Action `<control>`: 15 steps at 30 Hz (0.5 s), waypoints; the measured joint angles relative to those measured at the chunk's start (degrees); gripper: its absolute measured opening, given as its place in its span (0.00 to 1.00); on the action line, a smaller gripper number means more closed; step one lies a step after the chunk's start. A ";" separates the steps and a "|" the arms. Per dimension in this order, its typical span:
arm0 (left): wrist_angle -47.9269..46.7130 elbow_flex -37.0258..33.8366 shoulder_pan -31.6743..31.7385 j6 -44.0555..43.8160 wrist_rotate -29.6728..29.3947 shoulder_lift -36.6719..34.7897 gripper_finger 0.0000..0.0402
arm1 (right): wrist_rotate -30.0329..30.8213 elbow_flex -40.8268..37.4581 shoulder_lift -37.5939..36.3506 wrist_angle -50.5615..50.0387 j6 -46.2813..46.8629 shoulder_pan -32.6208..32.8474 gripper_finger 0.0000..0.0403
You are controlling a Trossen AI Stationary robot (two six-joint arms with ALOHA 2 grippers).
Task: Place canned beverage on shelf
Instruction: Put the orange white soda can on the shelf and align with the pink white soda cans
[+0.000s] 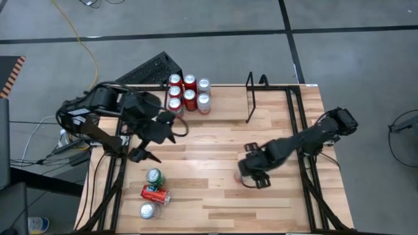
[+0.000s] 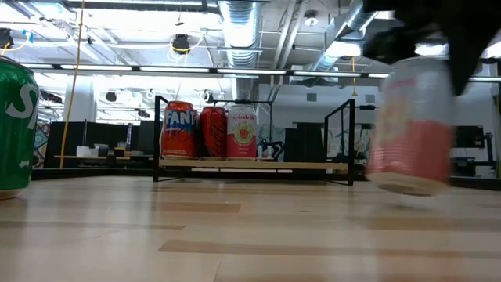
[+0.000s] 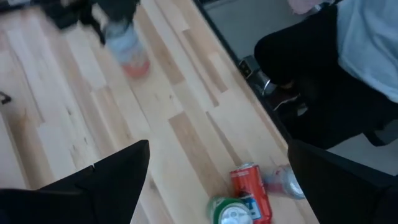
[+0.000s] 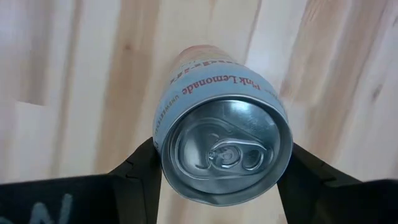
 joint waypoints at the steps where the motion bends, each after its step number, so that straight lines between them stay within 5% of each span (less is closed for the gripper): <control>1: 0.27 0.00 -0.39 -0.12 0.00 -0.61 0.91 | 0.02 1.45 1.39 -0.55 -3.16 -1.03 0.55; 15: 1.11 -0.35 -3.11 -1.91 -0.37 -3.12 0.91 | 4.47 30.81 25.33 -11.96 -36.75 -10.05 0.56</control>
